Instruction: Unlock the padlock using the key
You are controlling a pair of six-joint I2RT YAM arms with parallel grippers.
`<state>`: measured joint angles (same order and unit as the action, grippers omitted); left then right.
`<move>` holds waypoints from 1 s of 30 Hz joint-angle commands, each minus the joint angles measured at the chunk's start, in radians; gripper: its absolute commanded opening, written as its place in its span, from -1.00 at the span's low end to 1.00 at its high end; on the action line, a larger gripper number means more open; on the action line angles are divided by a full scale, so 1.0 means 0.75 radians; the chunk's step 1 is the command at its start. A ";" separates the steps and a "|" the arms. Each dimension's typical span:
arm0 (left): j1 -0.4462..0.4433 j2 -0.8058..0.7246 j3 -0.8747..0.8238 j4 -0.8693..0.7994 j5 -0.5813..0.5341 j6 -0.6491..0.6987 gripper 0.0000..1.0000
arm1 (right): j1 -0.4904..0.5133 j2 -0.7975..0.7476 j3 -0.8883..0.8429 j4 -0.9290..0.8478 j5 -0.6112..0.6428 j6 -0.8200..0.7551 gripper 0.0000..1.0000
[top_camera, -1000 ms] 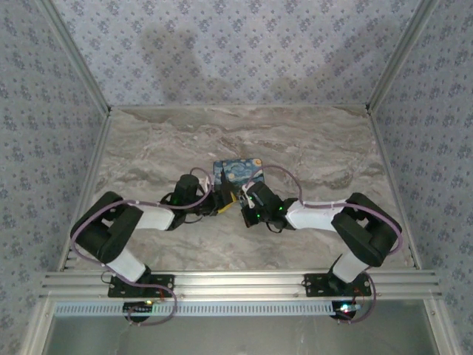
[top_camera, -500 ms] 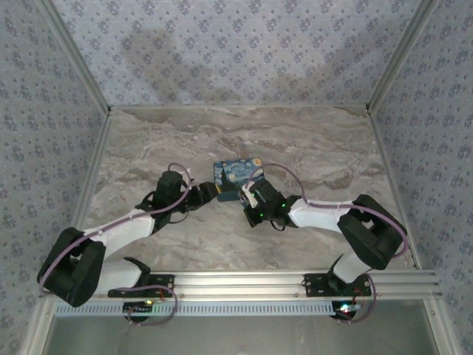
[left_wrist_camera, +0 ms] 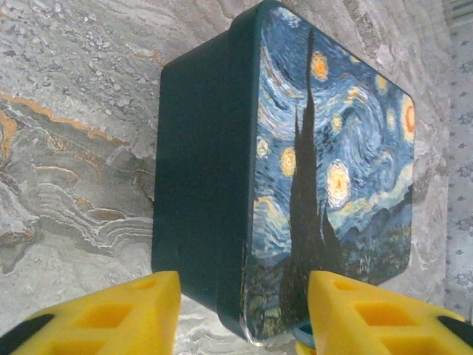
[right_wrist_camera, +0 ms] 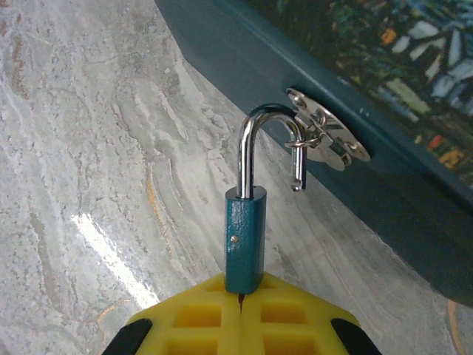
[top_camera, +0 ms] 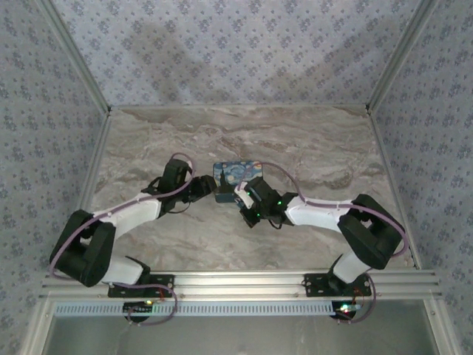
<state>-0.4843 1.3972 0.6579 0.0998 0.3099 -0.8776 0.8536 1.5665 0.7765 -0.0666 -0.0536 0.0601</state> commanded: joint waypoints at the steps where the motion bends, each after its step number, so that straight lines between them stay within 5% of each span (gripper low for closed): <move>1: 0.008 0.047 0.069 -0.010 0.009 0.030 -0.15 | 0.013 0.027 0.044 -0.062 0.039 -0.071 -1.00; 11: 0.008 0.143 0.090 0.037 0.042 0.028 -0.49 | 0.048 0.060 0.065 -0.075 0.114 -0.141 -1.00; 30: 0.015 0.176 0.082 0.061 0.065 0.024 -0.54 | 0.085 0.105 0.154 -0.107 0.241 -0.356 -1.00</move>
<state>-0.4767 1.5078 0.7113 0.1612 0.3408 -0.8715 0.9081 1.6348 0.8509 -0.1390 0.1074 -0.1677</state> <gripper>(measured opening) 0.230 0.060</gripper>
